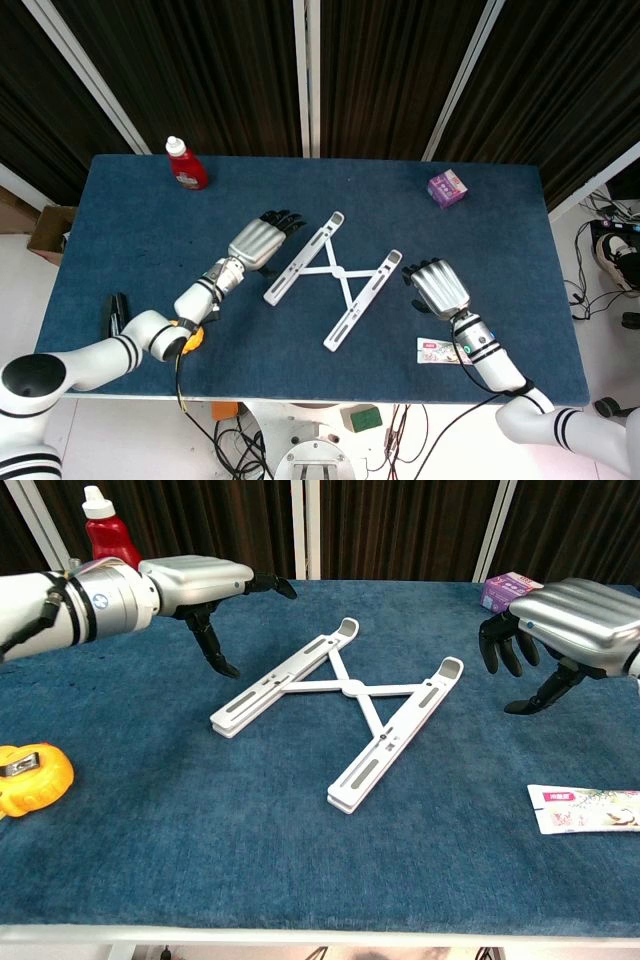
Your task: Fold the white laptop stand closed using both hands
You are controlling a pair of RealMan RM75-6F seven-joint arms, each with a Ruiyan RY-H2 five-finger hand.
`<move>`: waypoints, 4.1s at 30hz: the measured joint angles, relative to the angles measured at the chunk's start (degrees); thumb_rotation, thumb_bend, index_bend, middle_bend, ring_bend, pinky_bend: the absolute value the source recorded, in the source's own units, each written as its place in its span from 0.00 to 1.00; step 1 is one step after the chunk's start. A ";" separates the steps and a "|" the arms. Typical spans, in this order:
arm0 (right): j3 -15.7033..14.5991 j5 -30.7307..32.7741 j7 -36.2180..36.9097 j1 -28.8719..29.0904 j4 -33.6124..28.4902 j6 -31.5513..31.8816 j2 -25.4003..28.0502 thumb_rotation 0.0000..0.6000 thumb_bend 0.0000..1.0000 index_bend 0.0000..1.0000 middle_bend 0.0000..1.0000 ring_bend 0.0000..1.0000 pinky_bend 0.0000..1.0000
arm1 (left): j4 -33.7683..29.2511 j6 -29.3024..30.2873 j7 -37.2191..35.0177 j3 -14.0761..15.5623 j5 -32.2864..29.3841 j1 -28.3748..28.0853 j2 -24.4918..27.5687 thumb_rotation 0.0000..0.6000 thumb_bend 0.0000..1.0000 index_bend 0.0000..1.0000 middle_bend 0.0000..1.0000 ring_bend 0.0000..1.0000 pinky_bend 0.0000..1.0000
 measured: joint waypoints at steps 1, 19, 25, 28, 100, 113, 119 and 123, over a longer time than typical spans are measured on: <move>0.24 0.10 -0.03 0.26 1.09 -0.07 -0.85 1.00 0.00 0.62 0.70 0.65 0.76 | 1.65 -0.49 0.00 -0.11 -0.58 -0.55 -1.07 1.00 0.00 0.09 0.06 0.04 0.14; 1.55 1.14 1.97 4.26 12.18 -3.08 -8.21 1.00 0.00 0.64 0.72 0.69 0.80 | 12.69 -2.03 -5.01 1.47 -2.84 -3.73 -6.28 1.00 0.00 0.09 0.06 0.04 0.14; 1.55 1.24 2.96 4.95 14.27 -3.44 -9.76 1.00 0.00 0.64 0.72 0.69 0.80 | 13.37 -3.06 -6.16 2.17 -3.19 -3.74 -6.46 1.00 0.00 0.09 0.06 0.04 0.14; 1.59 1.06 3.15 5.41 15.82 -3.40 -10.89 1.00 0.00 0.64 0.73 0.70 0.80 | 13.45 -3.19 -7.27 2.50 -3.14 -3.74 -7.06 1.00 0.00 0.09 0.06 0.04 0.14; 1.79 7.22 -9.51 27.56 -2.19 -31.84 -4.88 1.00 0.00 0.00 0.12 0.02 0.06 | -20.49 20.07 -8.56 9.51 -0.27 15.16 16.26 1.00 0.00 0.09 0.05 0.04 0.13; 1.69 8.73 -8.75 31.97 1.53 -35.24 -7.30 1.00 0.01 0.02 0.15 0.00 0.00 | -19.89 19.26 -9.84 9.01 -0.25 15.91 16.46 1.00 0.00 0.09 0.05 0.04 0.13; 1.58 7.46 -7.04 32.53 2.68 -34.06 -8.14 1.00 0.27 0.42 0.41 0.27 0.16 | -19.70 19.57 -10.49 8.83 0.38 16.32 16.72 1.00 0.00 0.09 0.04 0.04 0.13; 1.22 5.10 -4.50 32.53 3.75 -32.01 -8.39 1.00 0.35 0.54 0.49 0.36 0.23 | -19.78 19.96 -10.84 8.82 0.77 16.72 16.96 1.00 0.00 0.09 0.05 0.04 0.13</move>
